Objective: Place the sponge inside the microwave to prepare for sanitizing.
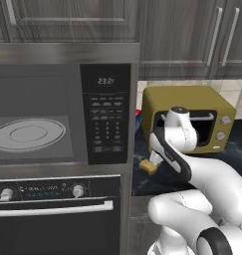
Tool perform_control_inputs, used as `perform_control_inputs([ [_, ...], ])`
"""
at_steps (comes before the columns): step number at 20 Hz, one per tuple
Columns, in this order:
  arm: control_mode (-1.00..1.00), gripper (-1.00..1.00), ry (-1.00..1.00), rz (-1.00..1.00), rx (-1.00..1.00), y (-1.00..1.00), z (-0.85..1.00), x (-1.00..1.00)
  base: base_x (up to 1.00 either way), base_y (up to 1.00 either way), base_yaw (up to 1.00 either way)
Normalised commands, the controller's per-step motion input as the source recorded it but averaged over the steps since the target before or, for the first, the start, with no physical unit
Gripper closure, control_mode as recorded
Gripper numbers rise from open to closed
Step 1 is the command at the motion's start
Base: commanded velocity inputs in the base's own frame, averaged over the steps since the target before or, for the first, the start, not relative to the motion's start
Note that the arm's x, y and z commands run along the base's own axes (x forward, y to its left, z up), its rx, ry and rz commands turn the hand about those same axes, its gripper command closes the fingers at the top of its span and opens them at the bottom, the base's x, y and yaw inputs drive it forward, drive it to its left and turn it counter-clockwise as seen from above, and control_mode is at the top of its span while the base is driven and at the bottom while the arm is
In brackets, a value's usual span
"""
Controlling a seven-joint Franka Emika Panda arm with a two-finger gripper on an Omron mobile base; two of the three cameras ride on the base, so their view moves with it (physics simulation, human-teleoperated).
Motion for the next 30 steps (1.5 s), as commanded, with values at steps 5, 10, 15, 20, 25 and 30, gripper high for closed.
perform_control_inputs([
  [5,-1.0,-1.0,0.0,0.08,0.0,0.2,-0.21,0.21,0.0,0.0,0.0],
  [10,-1.0,-1.0,0.0,0.02,0.0,0.14,-0.14,0.34,0.0,0.0,0.0],
  [15,-1.0,-1.0,0.02,0.0,0.0,0.07,-0.12,0.44,0.0,0.0,0.0],
  [20,-1.0,-1.0,0.05,0.0,0.01,0.05,-0.16,0.44,0.0,0.0,0.0],
  [25,-1.0,-1.0,0.06,0.0,0.03,0.0,-0.22,0.14,0.0,0.0,0.0],
  [30,-1.0,-1.0,0.01,0.0,0.0,0.0,-0.25,0.02,0.0,0.0,0.0],
])
